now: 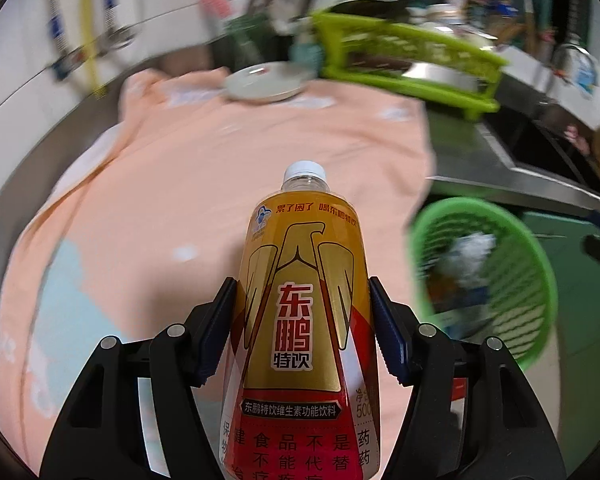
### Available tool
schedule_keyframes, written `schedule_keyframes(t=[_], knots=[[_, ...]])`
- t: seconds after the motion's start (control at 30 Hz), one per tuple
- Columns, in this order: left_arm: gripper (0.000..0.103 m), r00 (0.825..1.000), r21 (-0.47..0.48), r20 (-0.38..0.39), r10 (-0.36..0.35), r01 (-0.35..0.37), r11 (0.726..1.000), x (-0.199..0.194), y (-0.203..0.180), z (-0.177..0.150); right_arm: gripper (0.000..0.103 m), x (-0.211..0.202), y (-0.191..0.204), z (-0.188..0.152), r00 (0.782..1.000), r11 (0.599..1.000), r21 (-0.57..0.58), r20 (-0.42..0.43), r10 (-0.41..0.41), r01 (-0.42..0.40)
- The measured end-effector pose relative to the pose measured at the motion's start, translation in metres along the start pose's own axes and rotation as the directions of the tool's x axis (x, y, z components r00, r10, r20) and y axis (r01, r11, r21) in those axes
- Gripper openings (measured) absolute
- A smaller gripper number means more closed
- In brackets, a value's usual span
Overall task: Collect trash
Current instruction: 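Grasp the red-and-gold drink bottle with the left tool and drop it into the basket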
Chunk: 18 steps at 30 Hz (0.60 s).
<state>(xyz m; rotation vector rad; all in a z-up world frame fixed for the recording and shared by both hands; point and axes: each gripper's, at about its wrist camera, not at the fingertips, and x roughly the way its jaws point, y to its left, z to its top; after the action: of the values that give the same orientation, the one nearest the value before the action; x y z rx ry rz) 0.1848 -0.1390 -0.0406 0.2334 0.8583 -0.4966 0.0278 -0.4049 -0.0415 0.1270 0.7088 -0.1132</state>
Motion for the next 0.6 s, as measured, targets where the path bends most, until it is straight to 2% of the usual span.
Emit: schedule_keyframes(t=[0.13, 0.3, 0.53, 0.6], knots=[[0.063, 0.997, 0.042, 0.004, -0.075, 0.075, 0.996, 0.010, -0.054, 0.010, 0.087, -0.010, -0.010, -0.004, 1.000, 1.000, 0.012, 0.014, -0.005, 0.005], [0.064, 0.991, 0.071, -0.008, -0.132, 0.132, 0.989, 0.030, -0.112, 0.021, 0.087, -0.023, -0.018, -0.009, 0.999, 1.000, 0.009, 0.039, -0.027, 0.027], [0.065, 0.983, 0.075, -0.032, -0.179, 0.181, 0.981, 0.046, -0.155, 0.024, 0.088, -0.036, -0.027, -0.022, 0.998, 0.999, 0.020, 0.055, -0.040, 0.039], [0.073, 0.984, 0.078, -0.033, -0.175, 0.177, 0.981, 0.047, -0.160, 0.019, 0.088, -0.037, -0.029, -0.026, 0.998, 0.999, 0.031, 0.053, -0.033, 0.031]])
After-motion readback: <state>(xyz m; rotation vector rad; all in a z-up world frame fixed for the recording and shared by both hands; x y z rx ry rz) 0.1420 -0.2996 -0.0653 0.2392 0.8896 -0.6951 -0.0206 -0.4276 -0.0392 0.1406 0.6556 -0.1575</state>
